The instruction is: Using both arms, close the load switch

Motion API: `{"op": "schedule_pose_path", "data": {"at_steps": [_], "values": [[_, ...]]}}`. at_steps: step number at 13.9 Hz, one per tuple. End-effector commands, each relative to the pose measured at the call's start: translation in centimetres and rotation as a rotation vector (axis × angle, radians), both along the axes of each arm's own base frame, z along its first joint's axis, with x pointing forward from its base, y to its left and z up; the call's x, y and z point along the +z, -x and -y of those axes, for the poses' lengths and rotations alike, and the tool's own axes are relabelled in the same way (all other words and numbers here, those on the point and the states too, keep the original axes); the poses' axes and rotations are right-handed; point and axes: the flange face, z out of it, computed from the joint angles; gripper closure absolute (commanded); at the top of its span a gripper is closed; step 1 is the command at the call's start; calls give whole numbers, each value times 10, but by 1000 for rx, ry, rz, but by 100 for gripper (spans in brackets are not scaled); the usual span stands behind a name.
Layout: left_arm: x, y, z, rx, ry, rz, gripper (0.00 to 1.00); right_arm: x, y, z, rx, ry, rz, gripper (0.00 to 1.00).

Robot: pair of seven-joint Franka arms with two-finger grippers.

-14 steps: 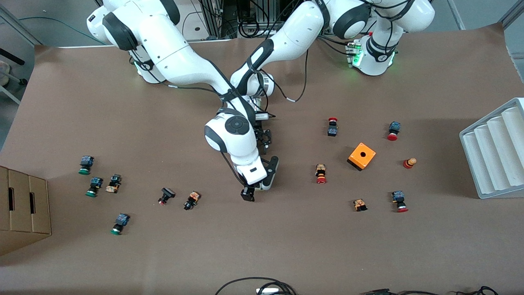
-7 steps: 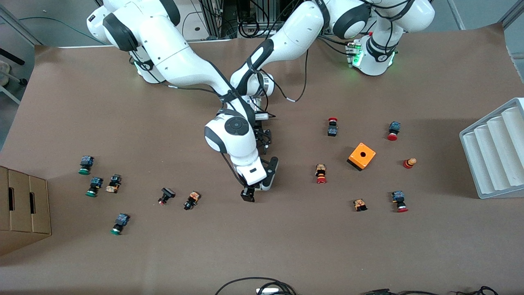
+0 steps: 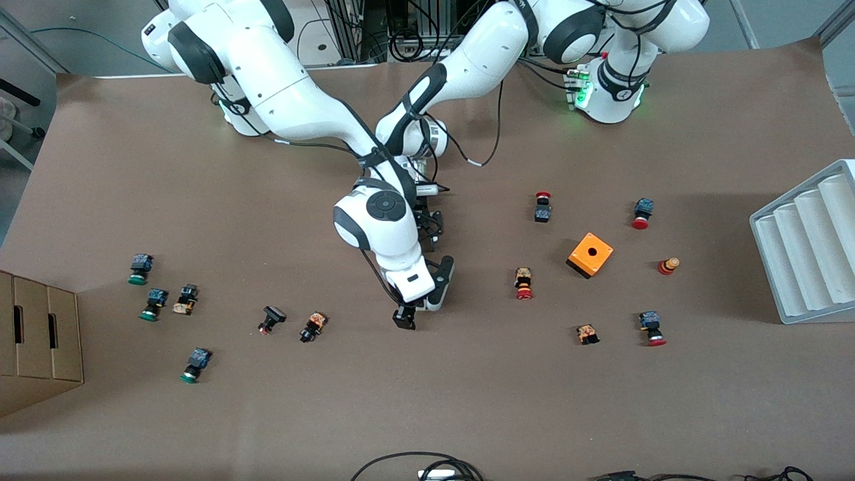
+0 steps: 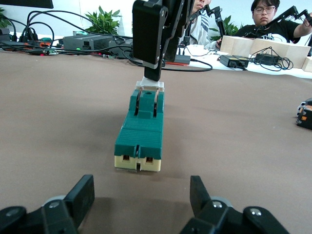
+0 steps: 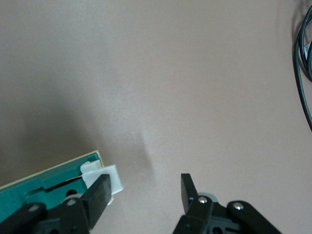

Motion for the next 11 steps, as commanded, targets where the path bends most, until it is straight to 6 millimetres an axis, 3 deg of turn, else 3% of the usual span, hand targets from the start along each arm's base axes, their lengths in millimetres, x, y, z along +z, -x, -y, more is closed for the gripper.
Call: {"op": "schedule_pose_path", "data": {"at_steps": [1, 2, 7, 11], "values": [[-1, 3, 0, -1, 15, 23, 12, 0, -5, -3, -6, -27, 9, 5], [-2, 3, 0, -1, 13, 22, 12, 7, -6, -3, -7, -35, 13, 0], [-2, 3, 0, -1, 13, 22, 12, 51, -7, -7, -81, -142, -11, 0], [-2, 3, 0, 0, 13, 23, 12, 94, -11, 1, -105, -149, -16, 0]]}}
